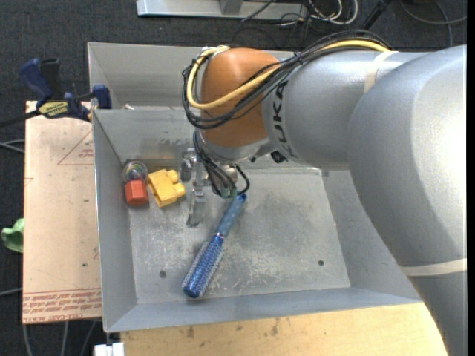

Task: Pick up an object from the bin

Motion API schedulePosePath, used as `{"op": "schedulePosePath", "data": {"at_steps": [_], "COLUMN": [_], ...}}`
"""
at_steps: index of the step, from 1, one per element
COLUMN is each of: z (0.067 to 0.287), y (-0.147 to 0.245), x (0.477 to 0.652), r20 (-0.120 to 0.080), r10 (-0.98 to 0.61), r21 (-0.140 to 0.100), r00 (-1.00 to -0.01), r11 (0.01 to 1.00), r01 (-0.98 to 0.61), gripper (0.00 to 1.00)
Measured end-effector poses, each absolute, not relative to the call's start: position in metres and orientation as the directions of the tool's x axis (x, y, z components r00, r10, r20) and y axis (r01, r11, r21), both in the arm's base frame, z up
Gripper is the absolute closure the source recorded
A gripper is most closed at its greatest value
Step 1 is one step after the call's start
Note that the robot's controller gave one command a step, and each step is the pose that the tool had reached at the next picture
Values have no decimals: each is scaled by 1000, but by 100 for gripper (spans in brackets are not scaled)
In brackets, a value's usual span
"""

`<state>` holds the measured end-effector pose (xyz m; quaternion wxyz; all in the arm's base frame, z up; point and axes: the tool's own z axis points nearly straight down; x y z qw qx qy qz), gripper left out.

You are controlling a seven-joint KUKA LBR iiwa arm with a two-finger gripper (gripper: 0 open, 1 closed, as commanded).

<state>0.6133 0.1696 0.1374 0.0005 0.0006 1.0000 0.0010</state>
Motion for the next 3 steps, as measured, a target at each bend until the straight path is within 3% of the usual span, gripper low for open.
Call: {"op": "schedulePosePath", "data": {"at_steps": [1, 2, 3], "z": [89, 89, 350], "y": [119, 120, 97], "x": [524, 525, 522], "r20": [4, 1, -11], "r10": [-317, -317, -263], "r21": [0, 1, -1], "r00": [-948, -948, -965], "r11": [948, 948, 965], "r01": [-317, -317, -263], "gripper": [0, 100, 100]}}
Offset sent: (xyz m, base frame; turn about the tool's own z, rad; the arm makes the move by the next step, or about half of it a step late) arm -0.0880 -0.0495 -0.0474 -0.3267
